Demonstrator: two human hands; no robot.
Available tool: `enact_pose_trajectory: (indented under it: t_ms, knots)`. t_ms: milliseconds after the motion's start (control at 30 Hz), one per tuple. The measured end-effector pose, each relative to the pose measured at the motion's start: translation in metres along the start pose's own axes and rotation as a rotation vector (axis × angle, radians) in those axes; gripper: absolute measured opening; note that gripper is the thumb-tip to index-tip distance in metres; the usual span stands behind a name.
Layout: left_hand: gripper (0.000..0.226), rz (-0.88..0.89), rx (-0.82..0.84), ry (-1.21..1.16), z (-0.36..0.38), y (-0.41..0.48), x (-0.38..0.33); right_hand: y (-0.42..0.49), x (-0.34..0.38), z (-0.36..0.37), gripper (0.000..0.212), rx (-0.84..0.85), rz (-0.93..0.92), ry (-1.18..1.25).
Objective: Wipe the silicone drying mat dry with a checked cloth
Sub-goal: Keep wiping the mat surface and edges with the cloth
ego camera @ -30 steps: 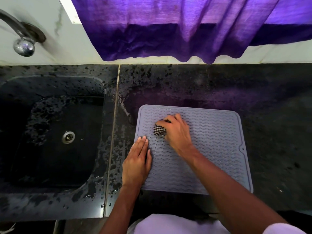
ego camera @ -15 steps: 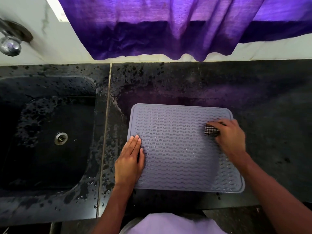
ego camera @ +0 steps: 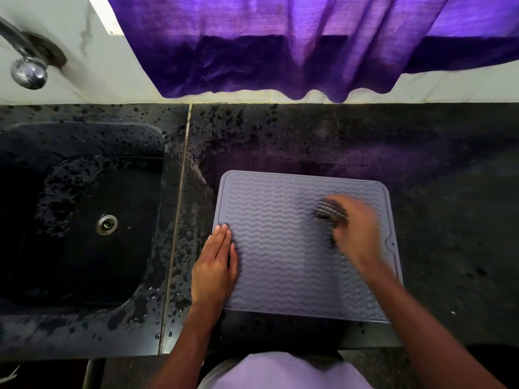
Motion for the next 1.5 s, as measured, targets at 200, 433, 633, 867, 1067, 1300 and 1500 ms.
enact_pose_trajectory:
  t_ms: [200,433,633,867,1067,1300,1500]
  knots:
    - [0.041,-0.032,0.003,-0.006,-0.001,0.000,0.001,-0.006,0.120,0.090,0.053,0.208,-0.277,-0.005]
    - [0.041,-0.023,0.049,0.035,-0.003,0.001,0.000,-0.014,0.123,0.103,0.044,0.228,-0.472,-0.214]
    - [0.041,-0.010,0.036,0.006,-0.003,0.000,0.003,-0.017,0.078,0.068,0.064,0.207,-0.322,-0.230]
    - [0.040,-0.051,0.009,-0.111,-0.007,0.003,0.005,-0.028,-0.013,0.008,0.065,0.095,-0.070,-0.305]
    - [0.047,-0.033,0.055,-0.283,-0.016,0.085,0.033,-0.010,0.037,0.029,0.051,0.171,0.000,0.092]
    - [0.038,0.384,0.637,-0.145,0.003,0.172,0.042,0.012,0.155,0.098,0.031,0.297,-0.159,0.038]
    - [0.055,0.358,0.778,-0.039,0.019,0.190,0.053,0.004,0.172,0.125,0.043,0.426,-0.182,-0.191]
Point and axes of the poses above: each hand's wrist, its own y-axis towards the middle knuckle, its own z-axis out of the palm, x = y × z, the point moved 4 cm from there along y, towards the middle knuckle
